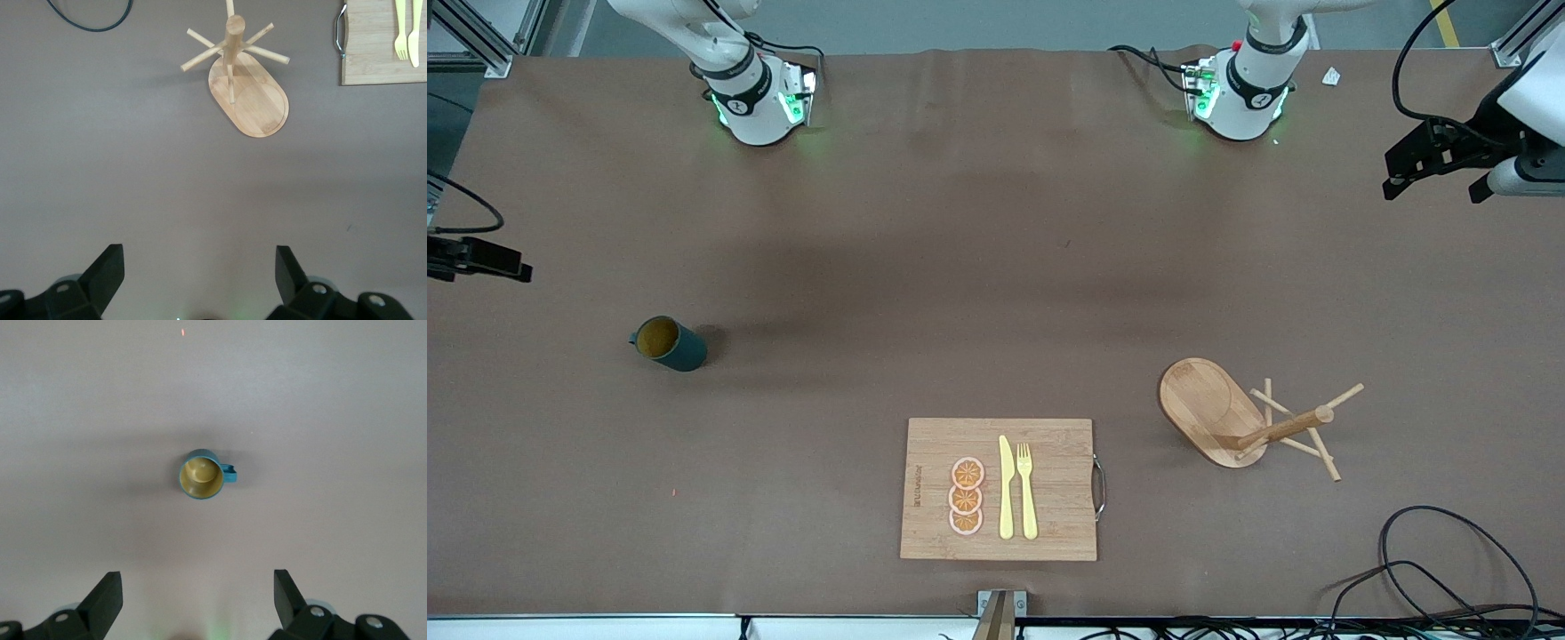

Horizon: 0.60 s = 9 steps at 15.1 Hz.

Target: Transfer cup from left to right arm and place

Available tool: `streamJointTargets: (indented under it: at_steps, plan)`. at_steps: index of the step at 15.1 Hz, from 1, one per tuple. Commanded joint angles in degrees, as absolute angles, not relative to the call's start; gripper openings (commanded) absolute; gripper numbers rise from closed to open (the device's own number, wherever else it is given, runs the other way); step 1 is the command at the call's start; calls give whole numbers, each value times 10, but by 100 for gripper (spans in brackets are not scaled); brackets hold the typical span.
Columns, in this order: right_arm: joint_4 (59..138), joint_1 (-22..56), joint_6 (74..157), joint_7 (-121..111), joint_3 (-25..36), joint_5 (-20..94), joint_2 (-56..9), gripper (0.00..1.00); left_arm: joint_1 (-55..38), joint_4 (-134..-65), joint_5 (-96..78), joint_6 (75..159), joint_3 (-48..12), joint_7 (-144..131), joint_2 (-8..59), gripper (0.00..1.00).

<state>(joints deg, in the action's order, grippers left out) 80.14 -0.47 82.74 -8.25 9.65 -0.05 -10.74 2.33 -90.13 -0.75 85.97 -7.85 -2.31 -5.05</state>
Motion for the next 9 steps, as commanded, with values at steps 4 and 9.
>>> streamJointTargets:
  at_steps: [4,9]
  plan:
    - [862,-5,834,-79,86,-11,-24,100,33,-908,-8,872,-82,-18,-59,100]
    - [942,2,859,-80,84,-25,46,100,32,-915,-8,878,-83,-11,-58,100]
